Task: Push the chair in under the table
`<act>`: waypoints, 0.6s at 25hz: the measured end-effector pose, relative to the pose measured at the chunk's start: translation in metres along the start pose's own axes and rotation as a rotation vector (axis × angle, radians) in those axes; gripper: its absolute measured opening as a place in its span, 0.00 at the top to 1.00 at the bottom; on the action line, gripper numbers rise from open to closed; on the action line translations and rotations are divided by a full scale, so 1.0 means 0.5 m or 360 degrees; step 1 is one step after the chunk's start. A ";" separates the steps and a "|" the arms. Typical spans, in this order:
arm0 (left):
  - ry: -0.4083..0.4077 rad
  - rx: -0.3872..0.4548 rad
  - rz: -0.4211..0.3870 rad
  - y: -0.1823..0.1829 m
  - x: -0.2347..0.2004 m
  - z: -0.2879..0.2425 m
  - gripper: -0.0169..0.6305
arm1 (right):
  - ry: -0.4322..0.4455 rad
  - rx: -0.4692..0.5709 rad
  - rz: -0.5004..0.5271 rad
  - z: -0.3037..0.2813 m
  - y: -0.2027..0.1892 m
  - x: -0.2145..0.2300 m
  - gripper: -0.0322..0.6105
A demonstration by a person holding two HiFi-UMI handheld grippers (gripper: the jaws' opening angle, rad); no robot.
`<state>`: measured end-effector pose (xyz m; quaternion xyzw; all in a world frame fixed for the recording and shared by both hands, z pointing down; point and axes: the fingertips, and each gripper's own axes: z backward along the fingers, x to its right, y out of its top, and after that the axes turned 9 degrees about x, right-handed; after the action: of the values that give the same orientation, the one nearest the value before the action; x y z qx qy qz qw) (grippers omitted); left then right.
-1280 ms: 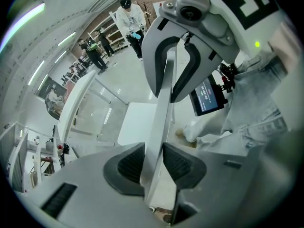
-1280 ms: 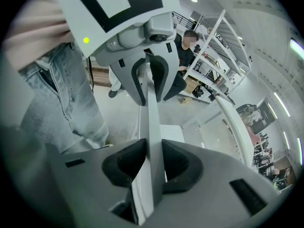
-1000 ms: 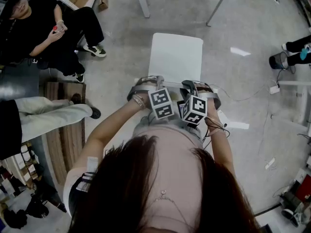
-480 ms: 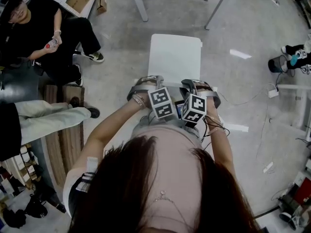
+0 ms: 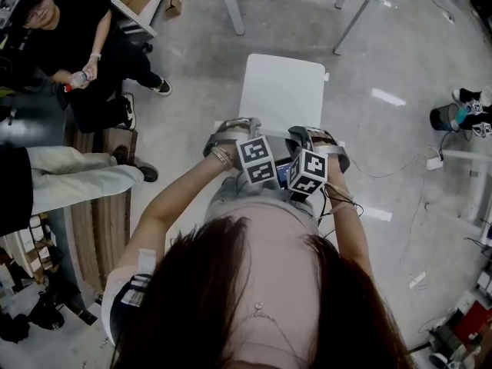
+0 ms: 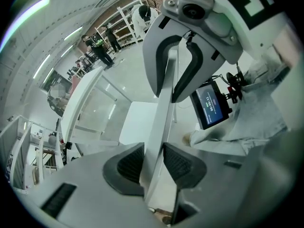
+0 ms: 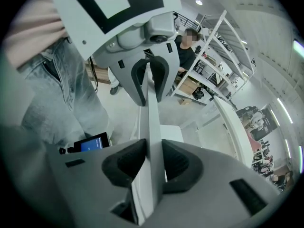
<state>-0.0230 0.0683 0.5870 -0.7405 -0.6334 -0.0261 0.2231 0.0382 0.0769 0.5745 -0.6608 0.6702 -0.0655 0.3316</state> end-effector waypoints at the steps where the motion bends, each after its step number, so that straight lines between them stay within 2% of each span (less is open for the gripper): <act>1: 0.0005 -0.0001 0.0004 0.000 -0.005 -0.002 0.78 | -0.0001 0.0004 0.0002 -0.002 0.000 0.005 0.77; 15: 0.0005 0.0012 0.0004 0.000 -0.073 -0.030 0.77 | 0.0010 0.0015 -0.0011 -0.034 -0.001 0.071 0.77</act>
<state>-0.0268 0.0290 0.5886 -0.7405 -0.6322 -0.0248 0.2268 0.0329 0.0379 0.5749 -0.6613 0.6687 -0.0719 0.3322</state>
